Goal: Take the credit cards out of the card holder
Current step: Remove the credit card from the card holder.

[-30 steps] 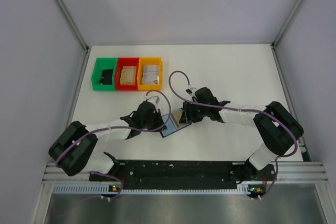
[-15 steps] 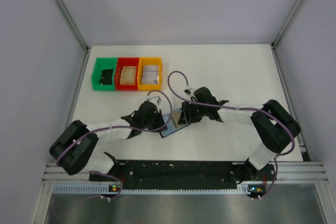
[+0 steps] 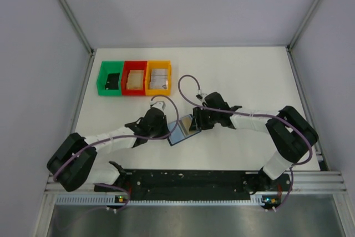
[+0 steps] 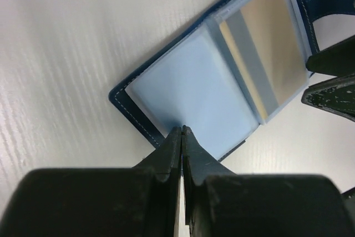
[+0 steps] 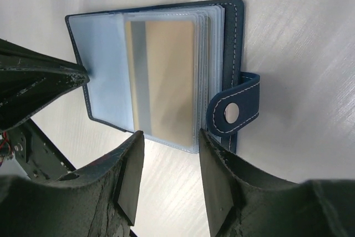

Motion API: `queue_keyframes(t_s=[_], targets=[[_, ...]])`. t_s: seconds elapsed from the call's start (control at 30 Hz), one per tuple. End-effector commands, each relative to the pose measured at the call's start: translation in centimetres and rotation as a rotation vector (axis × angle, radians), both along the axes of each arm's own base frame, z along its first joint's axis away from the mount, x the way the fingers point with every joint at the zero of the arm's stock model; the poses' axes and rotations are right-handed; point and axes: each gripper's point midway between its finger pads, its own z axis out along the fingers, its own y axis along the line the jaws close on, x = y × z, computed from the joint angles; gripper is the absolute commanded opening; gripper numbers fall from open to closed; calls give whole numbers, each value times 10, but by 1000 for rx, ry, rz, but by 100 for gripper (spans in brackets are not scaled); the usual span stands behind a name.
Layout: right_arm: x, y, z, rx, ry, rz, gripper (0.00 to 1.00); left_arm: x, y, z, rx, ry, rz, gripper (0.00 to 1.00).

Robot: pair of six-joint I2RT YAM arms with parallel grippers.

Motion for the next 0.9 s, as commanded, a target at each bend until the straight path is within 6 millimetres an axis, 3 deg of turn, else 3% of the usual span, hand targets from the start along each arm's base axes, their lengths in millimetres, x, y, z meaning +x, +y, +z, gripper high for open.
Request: queue_keyframes(t_s=[0.0,0.4,0.87], targets=[[3,1,13,-23,-41,-8,45,16,10,12,65,-61,40,4],[-3,11,21,28,-20,43,44,3,4,-11,89,40,-16,4],[0,14,37,59,-55,46,33,0,-1,-8,70,37,-39,4]])
